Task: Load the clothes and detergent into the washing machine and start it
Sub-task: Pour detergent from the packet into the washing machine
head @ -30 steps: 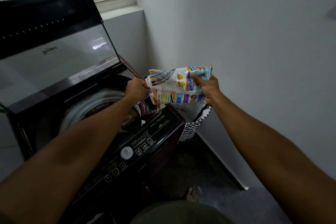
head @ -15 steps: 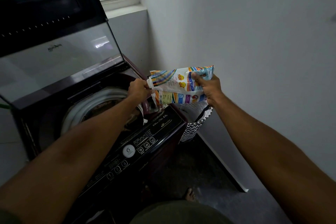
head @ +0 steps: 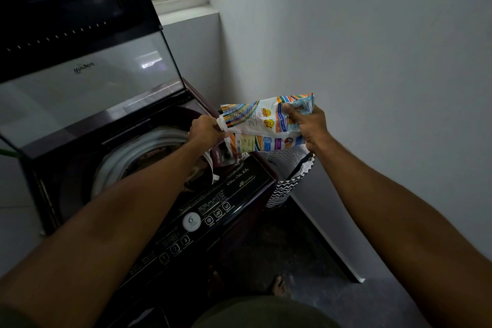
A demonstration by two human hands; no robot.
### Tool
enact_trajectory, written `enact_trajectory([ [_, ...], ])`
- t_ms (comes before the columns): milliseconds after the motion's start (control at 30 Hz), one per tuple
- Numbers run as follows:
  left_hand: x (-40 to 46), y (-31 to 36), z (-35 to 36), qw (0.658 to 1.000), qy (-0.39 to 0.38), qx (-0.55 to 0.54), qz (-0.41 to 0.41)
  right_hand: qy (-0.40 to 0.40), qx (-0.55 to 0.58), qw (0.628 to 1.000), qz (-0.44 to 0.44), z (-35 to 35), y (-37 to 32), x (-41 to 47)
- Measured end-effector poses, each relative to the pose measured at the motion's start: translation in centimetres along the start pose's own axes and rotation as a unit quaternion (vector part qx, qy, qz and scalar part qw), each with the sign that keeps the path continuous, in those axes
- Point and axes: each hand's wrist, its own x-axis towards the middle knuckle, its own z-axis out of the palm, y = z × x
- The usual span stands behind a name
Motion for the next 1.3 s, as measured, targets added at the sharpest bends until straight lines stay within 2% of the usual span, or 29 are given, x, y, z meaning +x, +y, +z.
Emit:
enact_trajectory([
  [467,0.5,-0.6,0.0,1.0,0.022,-0.015,0.008,-0.016,0.009,1.0,-0.025,1.2,-0.4,0.6],
  [1067,1.1,-1.7,0.9,1.0,-0.019,-0.005,0.025,-0.016,-0.001,1.0,-0.01,0.6,0.3,1.1],
  [1300,1.5,-1.8,0.9,0.999,-0.032,-0.017,0.003,-0.017,-0.009,1.0,-0.017,0.9,-0.2,1.4],
])
